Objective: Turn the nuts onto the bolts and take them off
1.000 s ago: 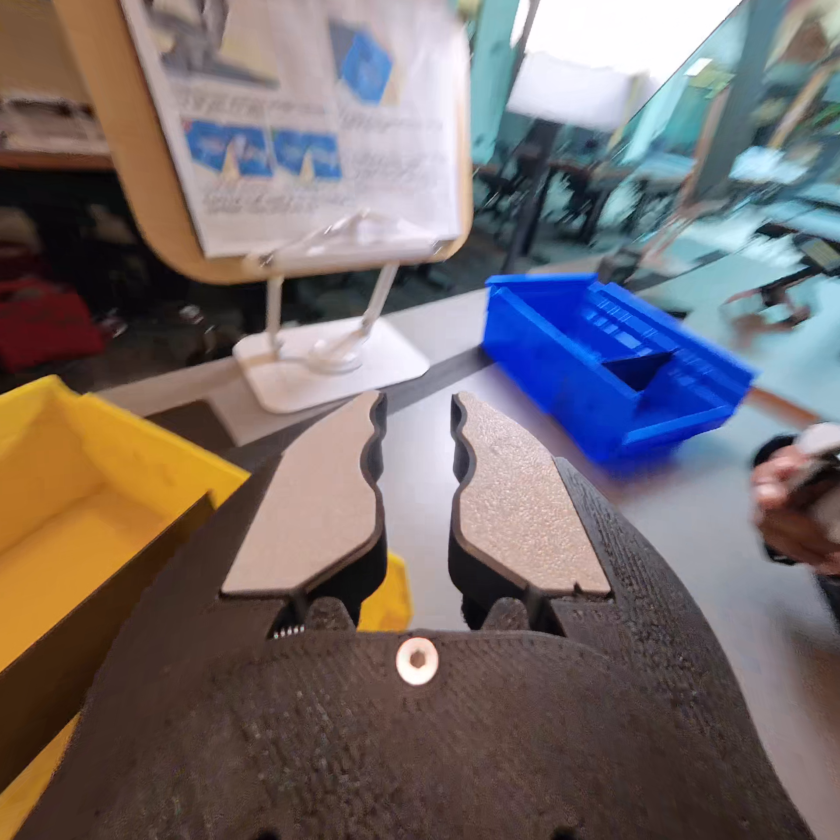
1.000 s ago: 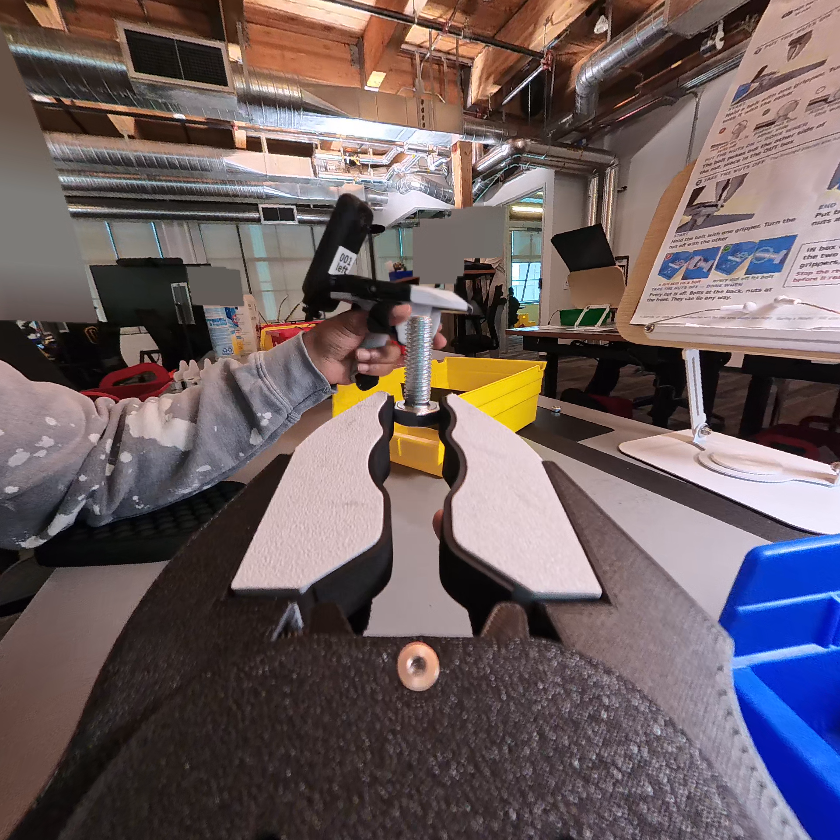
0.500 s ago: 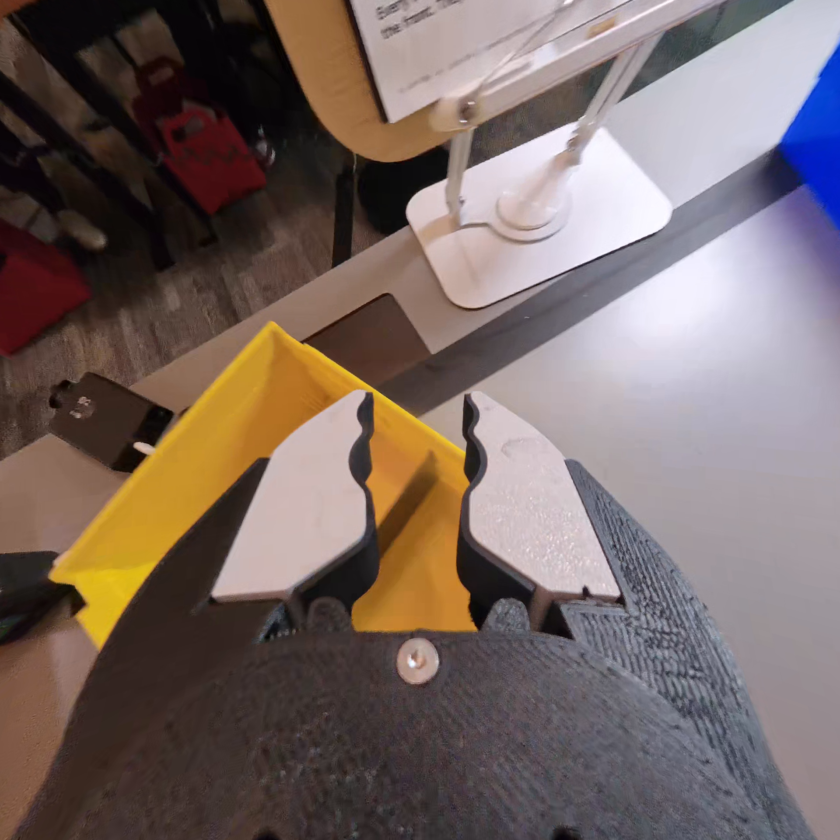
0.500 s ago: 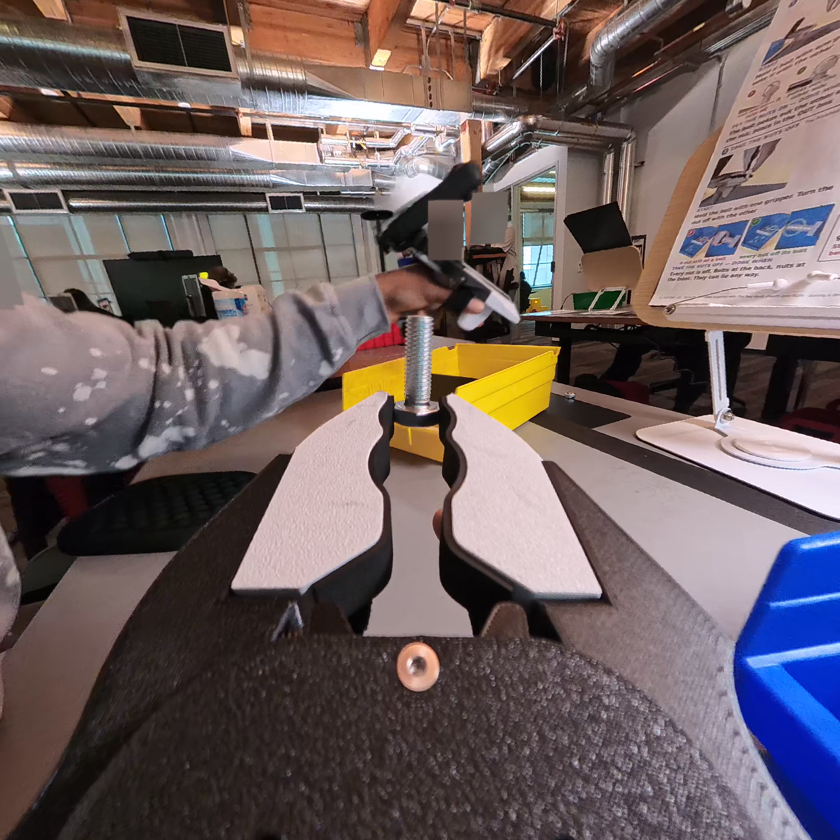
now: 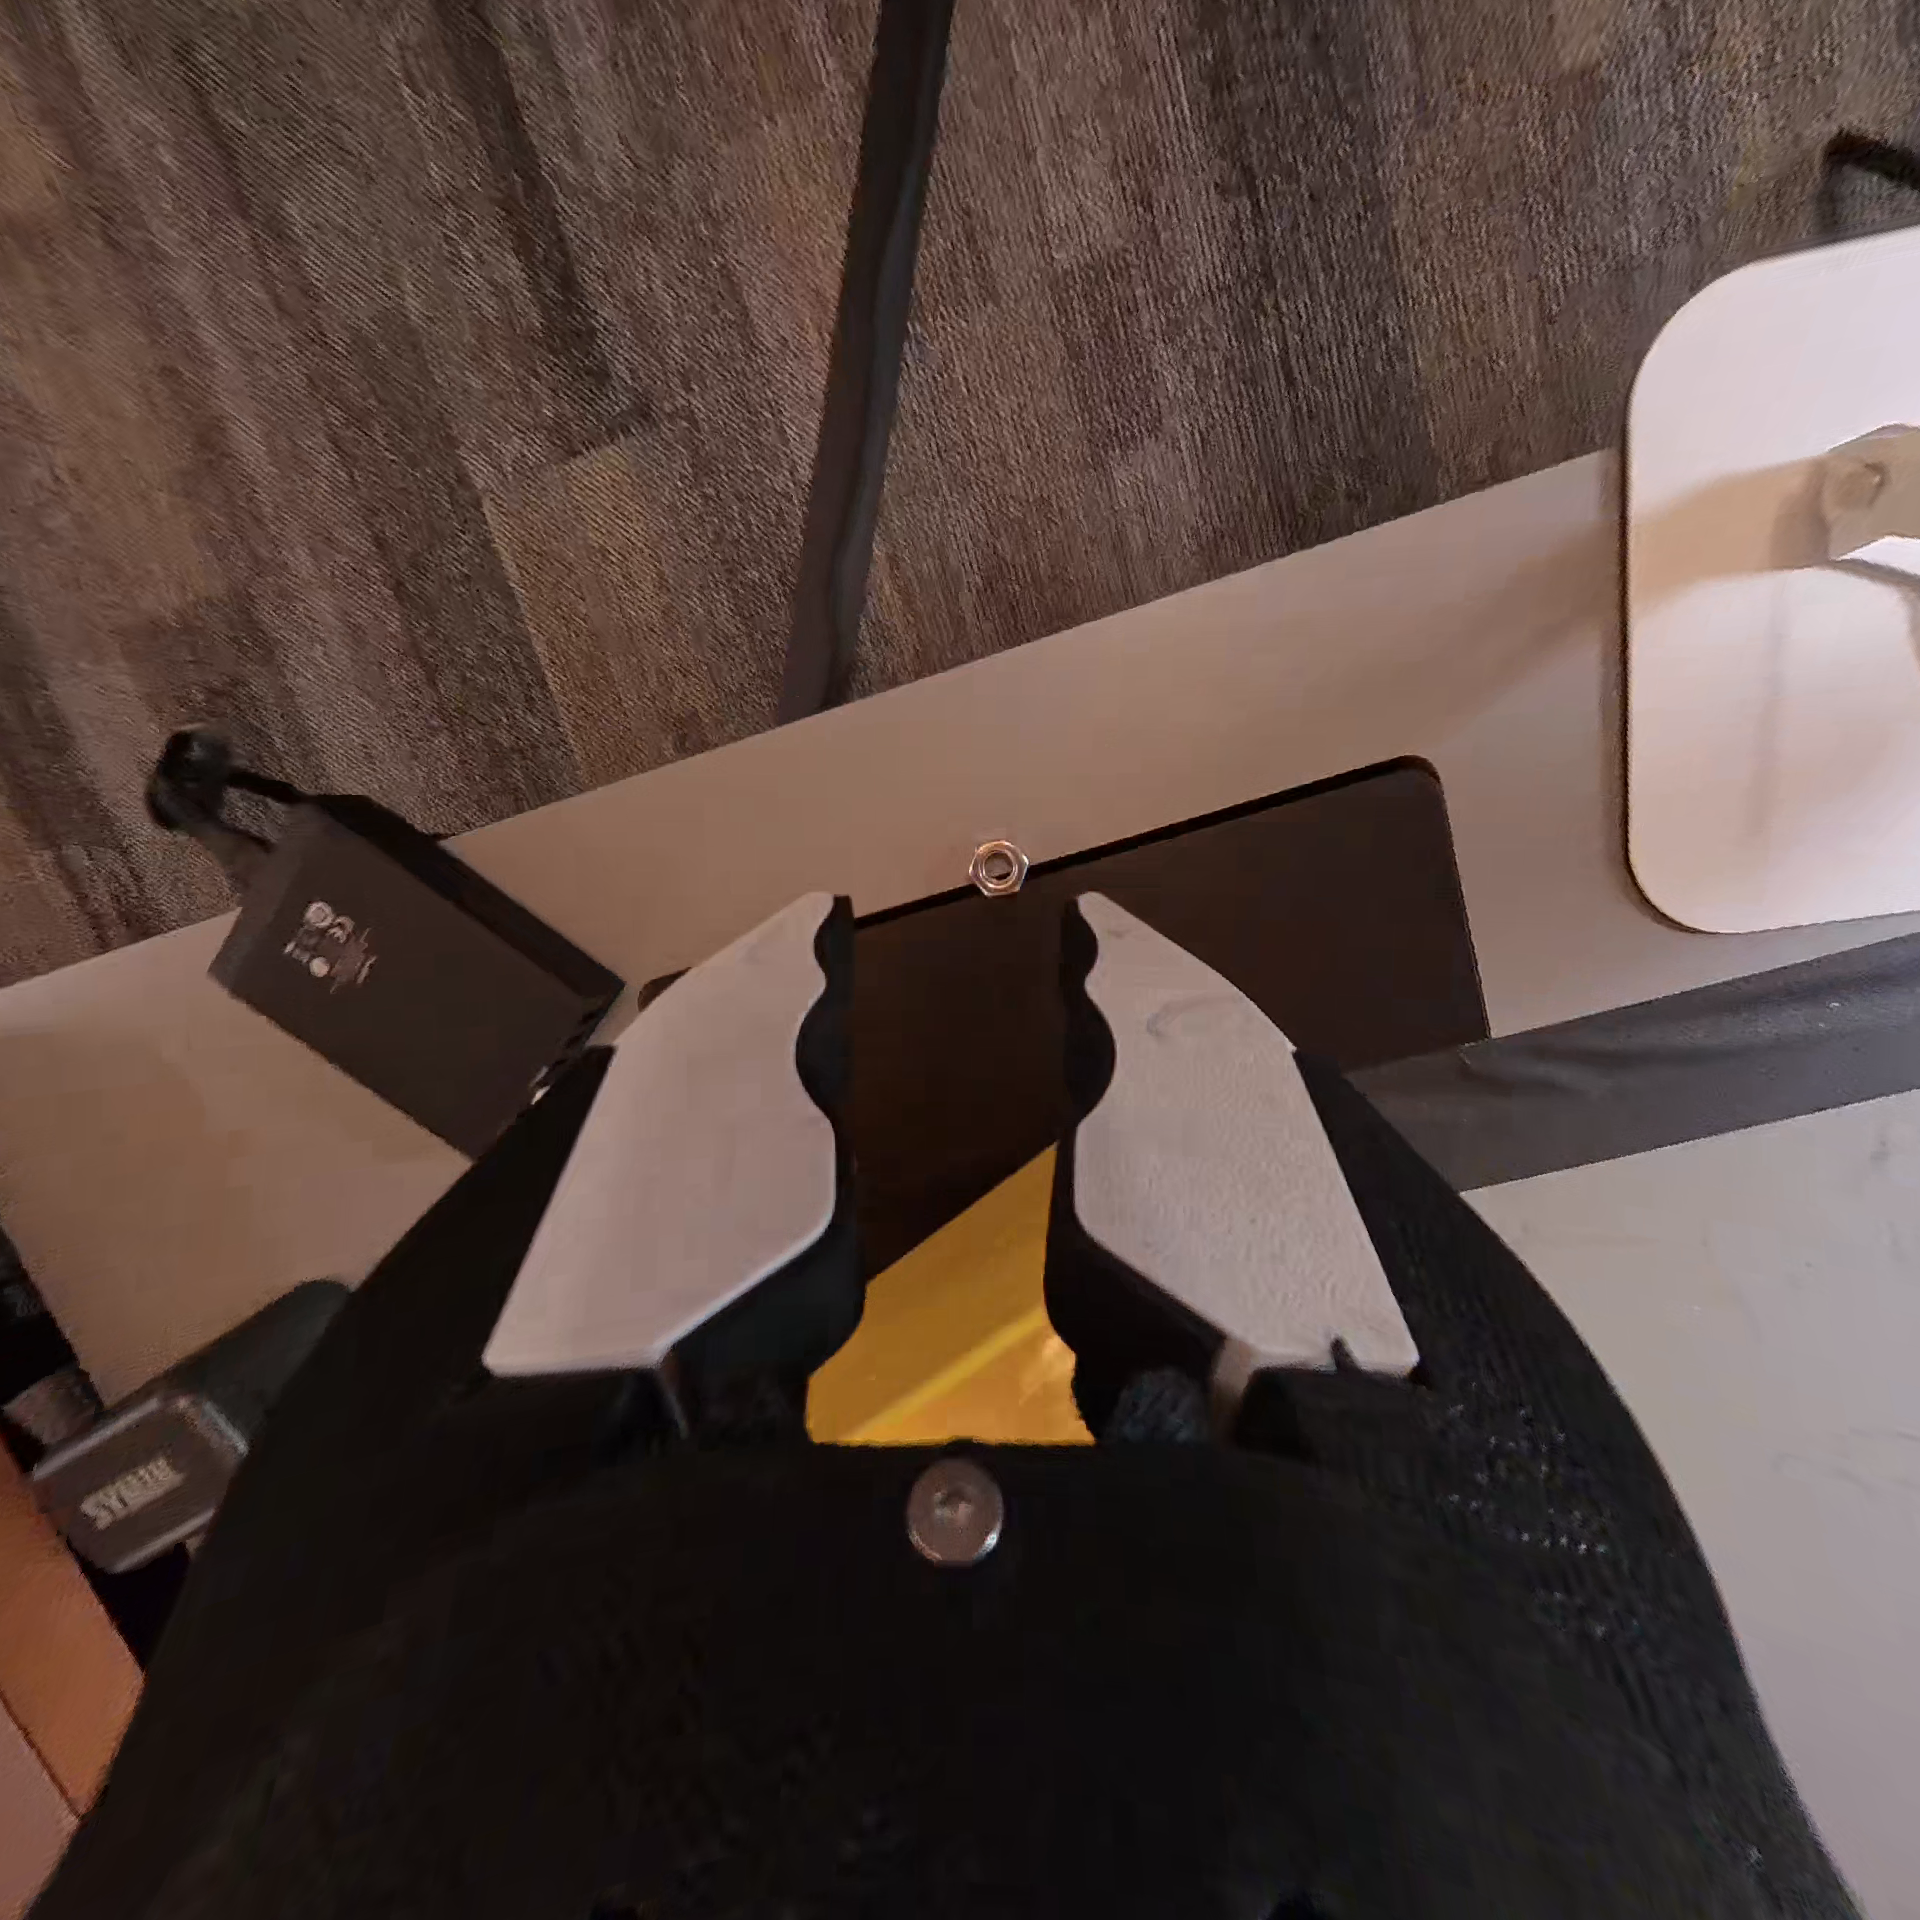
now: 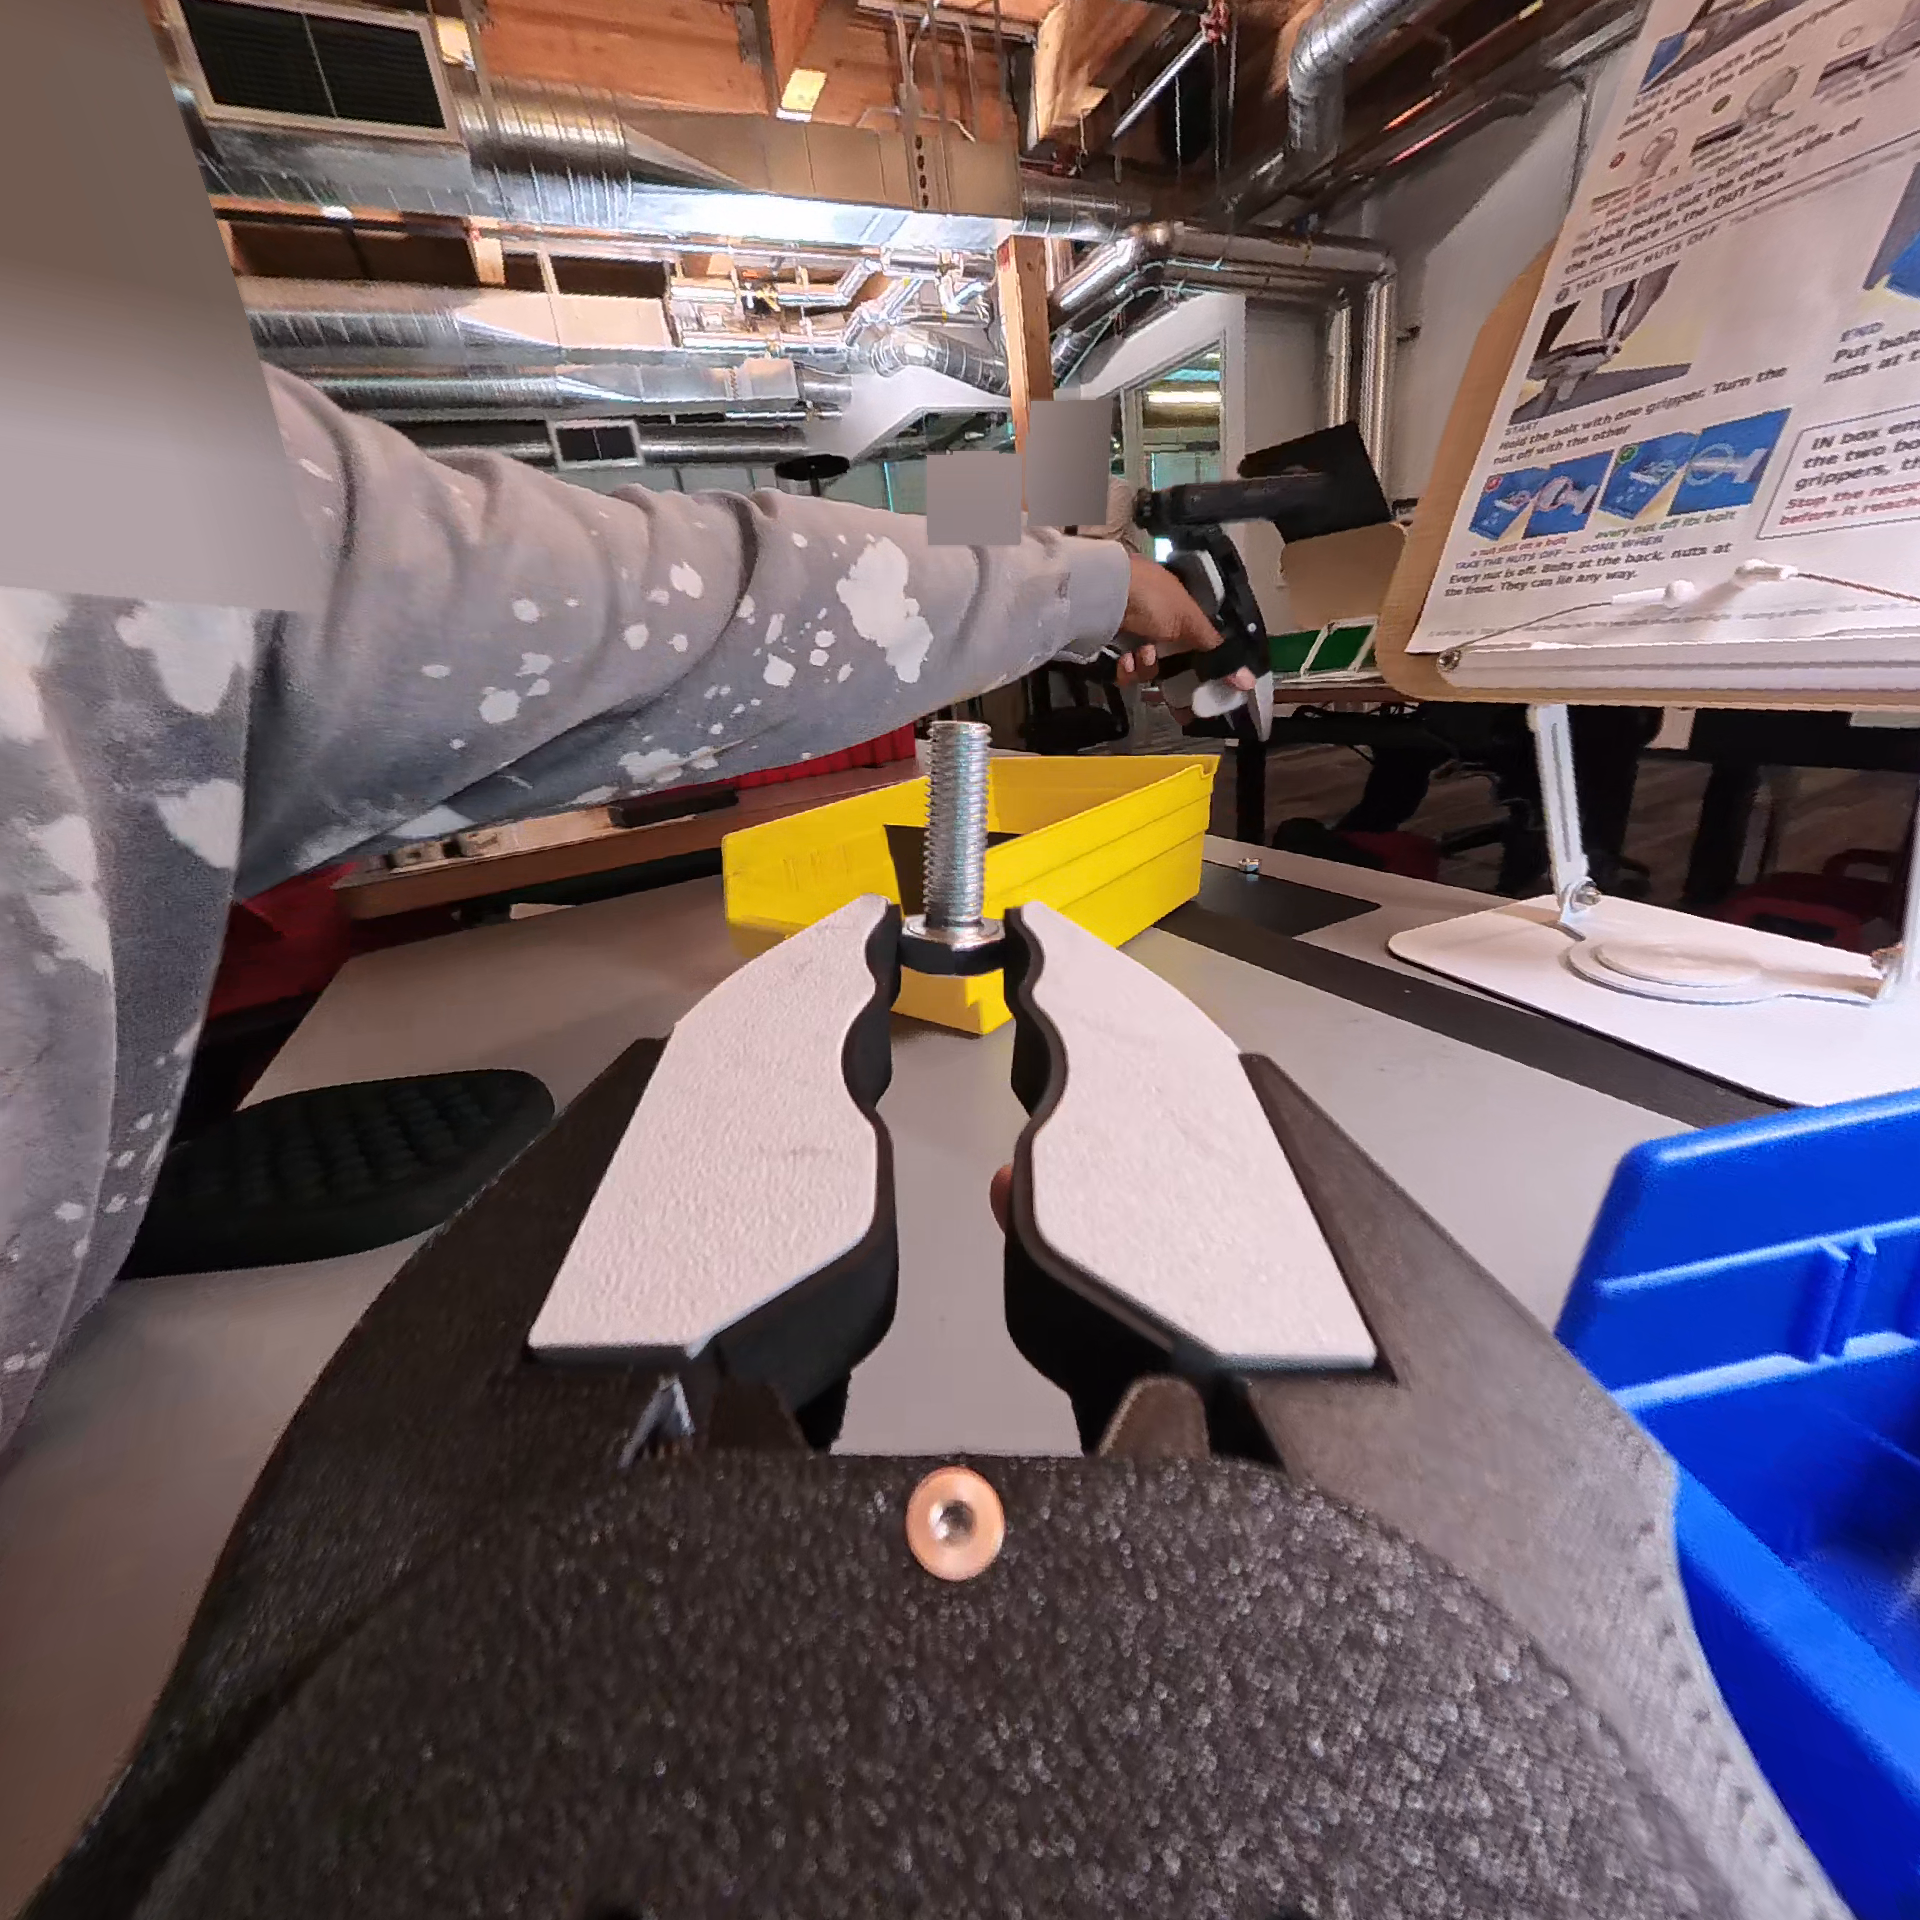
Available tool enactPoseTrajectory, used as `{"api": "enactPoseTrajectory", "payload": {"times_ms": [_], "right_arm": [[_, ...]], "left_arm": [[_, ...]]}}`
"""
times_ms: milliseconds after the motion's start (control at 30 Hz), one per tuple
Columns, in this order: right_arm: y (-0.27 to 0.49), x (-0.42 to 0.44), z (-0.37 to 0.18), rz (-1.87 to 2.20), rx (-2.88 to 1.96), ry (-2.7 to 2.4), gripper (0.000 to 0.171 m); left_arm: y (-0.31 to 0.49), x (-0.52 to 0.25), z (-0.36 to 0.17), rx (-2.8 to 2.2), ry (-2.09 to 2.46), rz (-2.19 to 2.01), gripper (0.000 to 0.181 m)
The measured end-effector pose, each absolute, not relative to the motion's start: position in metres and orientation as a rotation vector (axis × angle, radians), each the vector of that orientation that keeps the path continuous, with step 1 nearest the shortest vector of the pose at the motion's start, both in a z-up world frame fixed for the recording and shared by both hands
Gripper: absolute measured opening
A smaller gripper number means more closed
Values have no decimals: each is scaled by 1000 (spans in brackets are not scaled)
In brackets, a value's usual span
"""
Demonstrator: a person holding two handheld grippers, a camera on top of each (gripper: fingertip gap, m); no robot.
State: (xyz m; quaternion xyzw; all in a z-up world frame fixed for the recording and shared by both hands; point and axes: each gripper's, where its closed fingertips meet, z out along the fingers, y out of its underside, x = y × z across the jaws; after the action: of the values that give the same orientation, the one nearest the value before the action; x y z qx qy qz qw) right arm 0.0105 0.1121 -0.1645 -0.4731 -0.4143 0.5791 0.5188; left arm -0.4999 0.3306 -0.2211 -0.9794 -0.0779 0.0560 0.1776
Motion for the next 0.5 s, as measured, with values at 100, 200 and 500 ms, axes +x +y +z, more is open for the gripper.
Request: {"api": "enactPoseTrajectory", "payload": {"times_ms": [100, 200, 500], "right_arm": [[119, 9, -168, 1420, -1166, -967, 18], [121, 9, -169, 1440, -1179, -950, 18], [124, 15, -164, 1480, -1180, -912, 18]], "left_arm": [[337, -504, -246, -2899, -158, 150, 40], [341, -504, -267, -2992, -147, 121, 40], [338, -497, -318, -3091, -169, -59, 41]]}}
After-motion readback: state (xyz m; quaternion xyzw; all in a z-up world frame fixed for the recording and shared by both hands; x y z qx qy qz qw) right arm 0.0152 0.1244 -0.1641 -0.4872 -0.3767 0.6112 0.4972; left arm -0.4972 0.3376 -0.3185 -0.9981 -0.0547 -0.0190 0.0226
